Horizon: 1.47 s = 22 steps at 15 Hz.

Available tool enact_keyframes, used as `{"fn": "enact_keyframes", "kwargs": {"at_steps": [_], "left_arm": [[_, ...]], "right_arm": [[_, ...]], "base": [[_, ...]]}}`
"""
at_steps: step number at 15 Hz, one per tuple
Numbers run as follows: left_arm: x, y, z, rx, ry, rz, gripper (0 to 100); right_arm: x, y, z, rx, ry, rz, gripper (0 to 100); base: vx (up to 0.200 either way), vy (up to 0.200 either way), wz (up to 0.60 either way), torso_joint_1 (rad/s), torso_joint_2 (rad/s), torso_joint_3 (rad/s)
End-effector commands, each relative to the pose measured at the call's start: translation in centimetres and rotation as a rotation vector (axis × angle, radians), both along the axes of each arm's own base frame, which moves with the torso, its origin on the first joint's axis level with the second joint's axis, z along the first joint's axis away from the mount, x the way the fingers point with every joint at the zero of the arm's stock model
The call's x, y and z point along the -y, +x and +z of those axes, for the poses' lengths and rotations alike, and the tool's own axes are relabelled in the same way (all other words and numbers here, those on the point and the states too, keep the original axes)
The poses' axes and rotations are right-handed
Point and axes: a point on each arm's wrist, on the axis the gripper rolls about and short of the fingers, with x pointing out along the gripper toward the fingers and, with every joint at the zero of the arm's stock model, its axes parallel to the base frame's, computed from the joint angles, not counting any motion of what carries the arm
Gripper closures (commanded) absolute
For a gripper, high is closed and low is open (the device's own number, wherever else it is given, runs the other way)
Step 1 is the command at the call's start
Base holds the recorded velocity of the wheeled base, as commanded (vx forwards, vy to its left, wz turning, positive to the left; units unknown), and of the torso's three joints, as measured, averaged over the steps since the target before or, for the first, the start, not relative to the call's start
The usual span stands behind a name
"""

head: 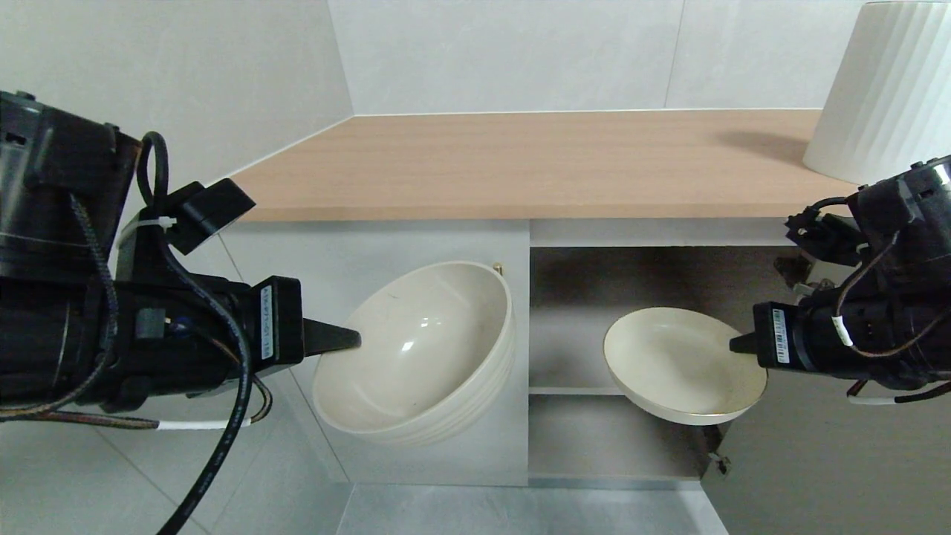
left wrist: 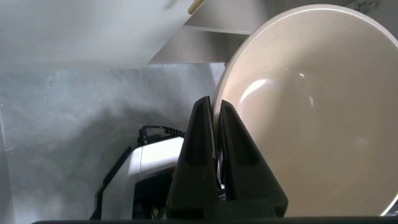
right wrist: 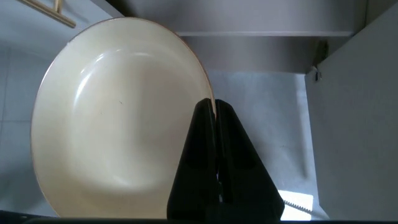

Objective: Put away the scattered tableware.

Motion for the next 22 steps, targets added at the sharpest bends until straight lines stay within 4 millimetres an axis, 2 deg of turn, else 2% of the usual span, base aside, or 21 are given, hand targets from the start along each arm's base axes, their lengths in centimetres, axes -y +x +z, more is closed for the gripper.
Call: {"fn": "enact_keyframes", "kwargs": {"at_steps": [1, 2, 7, 12, 15, 16, 17, 18, 22], "left_arm": [[0.0, 0.0, 0.0, 0.0, 0.0, 0.0, 100], [0.0, 0.0, 0.0, 0.0, 0.0, 0.0, 100], [0.1, 0.0, -0.1, -0.003, 0.001, -0.001, 100], [0.1, 0.1, -0.1, -0.004, 0.002, -0.001, 100], [0.1, 0.1, -0.1, -0.006, 0.003, -0.003, 100], [0.1, 0.1, -0.2, -0.007, 0.004, -0.003, 100], [0.2, 0.0, -0.3, -0.012, 0.008, -0.008, 100], [0.4, 0.0, -0.4, -0.011, 0.008, -0.016, 100], [0.6, 0.1, -0.7, -0.023, 0.015, -0.021, 100]], "right_arm": [[-0.4, 0.7, -0.9, -0.032, -0.016, 0.001, 100], [-0.5, 0.9, -1.2, -0.043, -0.022, 0.001, 100], [-3.0, 5.1, -7.4, -0.207, -0.1, 0.005, 100], [-4.6, 8.6, -13.4, -0.258, -0.104, -0.027, 100], [-4.2, 11.3, -16.6, -0.233, -0.07, -0.11, 100], [-4.1, 11.6, -16.9, -0.23, -0.068, -0.121, 100], [-3.8, 13.2, -18.8, -0.182, -0.051, -0.203, 100], [-3.8, 13.9, -19.9, -0.143, -0.052, -0.243, 100], [-3.0, 15.6, -21.3, -0.065, -0.05, -0.31, 100]], "base": [[0.0, 0.0, 0.0, 0.0, 0.0, 0.0], [0.0, 0.0, 0.0, 0.0, 0.0, 0.0], [0.0, 0.0, 0.0, 0.0, 0.0, 0.0], [0.0, 0.0, 0.0, 0.0, 0.0, 0.0], [0.0, 0.0, 0.0, 0.0, 0.0, 0.0], [0.0, 0.0, 0.0, 0.0, 0.0, 0.0], [0.0, 0.0, 0.0, 0.0, 0.0, 0.0], [0.0, 0.0, 0.0, 0.0, 0.0, 0.0], [0.0, 0.0, 0.0, 0.0, 0.0, 0.0]]}}
